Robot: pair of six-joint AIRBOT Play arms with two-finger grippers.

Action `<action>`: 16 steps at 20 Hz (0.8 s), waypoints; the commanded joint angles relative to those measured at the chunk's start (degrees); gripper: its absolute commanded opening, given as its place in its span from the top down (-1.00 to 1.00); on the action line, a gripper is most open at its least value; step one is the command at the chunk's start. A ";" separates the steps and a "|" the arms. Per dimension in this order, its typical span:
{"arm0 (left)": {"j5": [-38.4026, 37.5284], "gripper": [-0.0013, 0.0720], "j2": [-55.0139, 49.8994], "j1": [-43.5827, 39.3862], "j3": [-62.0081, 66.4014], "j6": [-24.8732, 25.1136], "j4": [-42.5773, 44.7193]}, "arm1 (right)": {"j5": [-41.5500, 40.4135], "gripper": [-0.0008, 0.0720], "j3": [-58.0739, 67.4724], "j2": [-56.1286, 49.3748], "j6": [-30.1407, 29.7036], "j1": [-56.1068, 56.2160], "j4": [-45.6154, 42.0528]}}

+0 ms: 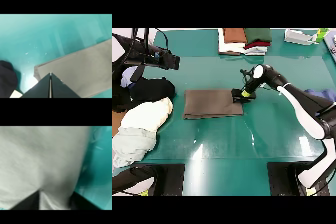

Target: Fold the shirts.

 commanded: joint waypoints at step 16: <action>7.21 0.90 -0.28 -10.82 -0.46 -0.74 -2.54 | 12.24 0.93 12.17 19.65 -4.81 -37.90 -22.34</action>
